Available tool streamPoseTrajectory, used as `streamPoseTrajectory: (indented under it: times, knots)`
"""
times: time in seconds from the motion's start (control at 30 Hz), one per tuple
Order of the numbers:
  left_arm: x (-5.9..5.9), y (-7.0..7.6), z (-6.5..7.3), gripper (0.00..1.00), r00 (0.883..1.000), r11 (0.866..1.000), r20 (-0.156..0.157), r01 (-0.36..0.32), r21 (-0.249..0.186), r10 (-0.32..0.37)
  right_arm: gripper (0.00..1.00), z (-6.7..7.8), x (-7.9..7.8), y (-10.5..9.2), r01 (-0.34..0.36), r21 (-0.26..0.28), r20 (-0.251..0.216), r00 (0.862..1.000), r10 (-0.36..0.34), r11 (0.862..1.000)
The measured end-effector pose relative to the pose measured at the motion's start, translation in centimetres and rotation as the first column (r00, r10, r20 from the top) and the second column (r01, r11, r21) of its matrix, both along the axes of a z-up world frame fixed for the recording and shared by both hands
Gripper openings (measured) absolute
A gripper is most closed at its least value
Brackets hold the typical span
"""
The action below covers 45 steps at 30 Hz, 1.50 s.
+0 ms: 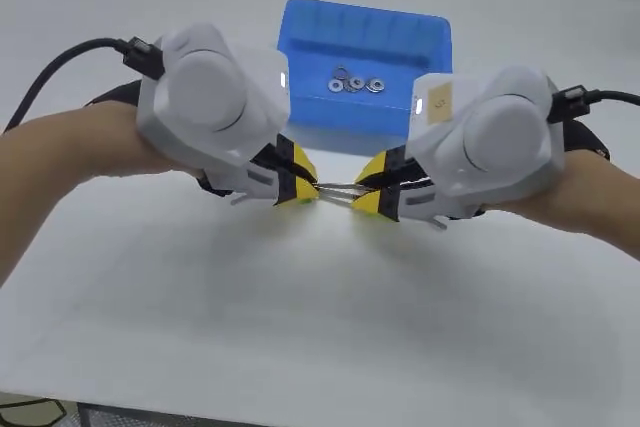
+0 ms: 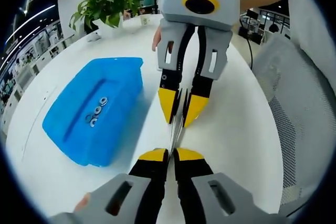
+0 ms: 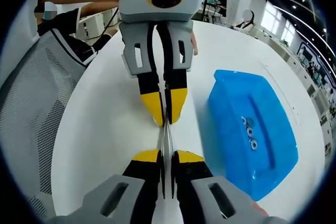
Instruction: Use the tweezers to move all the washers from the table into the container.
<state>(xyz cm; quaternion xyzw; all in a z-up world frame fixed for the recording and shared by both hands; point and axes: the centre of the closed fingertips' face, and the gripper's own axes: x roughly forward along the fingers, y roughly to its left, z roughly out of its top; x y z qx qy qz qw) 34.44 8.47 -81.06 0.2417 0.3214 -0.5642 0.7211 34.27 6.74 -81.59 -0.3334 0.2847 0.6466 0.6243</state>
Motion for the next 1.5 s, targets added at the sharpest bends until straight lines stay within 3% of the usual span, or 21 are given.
streamPoseTrajectory:
  times: [0.1, 0.17, 0.4, 0.67, 0.8, 0.93, 1.03, 1.07, 1.1, 1.13, 1.2, 1.3, 1.4, 1.5]
  knots:
    - [-0.1, 0.0, 0.0, 0.11, 1.0, 1.0, -0.015, -0.005, -0.003, 0.005, 0.12, 0.0, 0.0, 0.0, 0.01, -0.001, -0.002, 1.0, -0.01, 1.0]
    - [-0.2, -0.1, 0.1, 0.13, 0.999, 1.0, -0.042, -0.02, -0.018, 0.02, 0.12, 0.0, 0.0, 0.0, 0.015, -0.003, 0.007, 1.0, -0.015, 1.0]
    - [-0.3, -0.1, 0.0, 0.14, 0.999, 1.0, -0.04, -0.022, -0.01, 0.022, 0.14, 0.1, 0.2, -0.1, 0.033, -0.002, 0.02, 0.999, -0.033, 0.999]
    - [-0.9, 0.3, 0.1, 0.18, 0.998, 0.999, -0.037, -0.042, 0.0, 0.042, 0.19, 0.2, 0.0, -0.7, 0.111, 0.022, -0.009, 0.994, -0.11, 0.994]
    - [-1.4, 0.7, 1.0, 0.2, 0.994, 0.993, -0.05, -0.104, -0.048, 0.102, 0.19, 1.1, -0.5, -1.2, 0.197, 0.081, -0.046, 0.98, -0.193, 0.977]
    - [-1.3, 1.5, 2.2, 0.26, 0.979, 0.972, -0.034, -0.203, -0.12, 0.201, 0.21, 2.5, 0.0, -2.1, 0.28, 0.146, -0.044, 0.96, -0.276, 0.949]
    - [-1.0, 2.2, 3.5, 0.29, 0.966, 0.953, 0.014, -0.253, -0.165, 0.259, 0.27, 3.6, 0.4, -2.8, 0.312, 0.189, -0.032, 0.95, -0.312, 0.931]
    - [-1.0, 2.3, 4.3, 0.33, 0.958, 0.938, 0.008, -0.278, -0.207, 0.286, 0.29, 4.1, 0.3, -3.2, 0.315, 0.198, -0.033, 0.948, -0.315, 0.928]
    - [-1.3, 1.9, 5.2, 0.37, 0.958, 0.924, -0.012, -0.281, -0.261, 0.288, 0.34, 4.5, 0.2, -3.3, 0.312, 0.201, -0.035, 0.95, -0.312, 0.929]
    - [-1.5, 1.4, 6.8, 0.44, 0.953, 0.891, -0.044, -0.297, -0.343, 0.3, 0.37, 5.3, -0.1, -3.3, 0.303, 0.224, -0.024, 0.952, -0.305, 0.926]
    - [-1.7, 1.3, 8.5, 0.57, 0.95, 0.868, -0.044, -0.3, -0.396, 0.308, 0.42, 6.6, -0.3, -3.3, 0.287, 0.255, 0.002, 0.955, -0.297, 0.923]
    - [-1.7, 1.7, 10.2, 0.75, 0.943, 0.859, 0.006, -0.299, -0.415, 0.332, 0.6, 8.1, -0.3, -3.5, 0.307, 0.273, 0.023, 0.945, -0.325, 0.912]
    - [-1.7, 2.1, 11.3, 0.82, 0.94, 0.851, 0.012, -0.304, -0.428, 0.341, 0.82, 9.3, 0.5, -4.2, 0.348, 0.291, 0.076, 0.92, -0.384, 0.891]
    - [-1.8, 2.5, 12.2, 0.96, 0.939, 0.854, 0.017, -0.306, -0.421, 0.345, 0.93, 10.0, 0.3, -4.9, 0.346, 0.305, 0.106, 0.914, -0.392, 0.887]
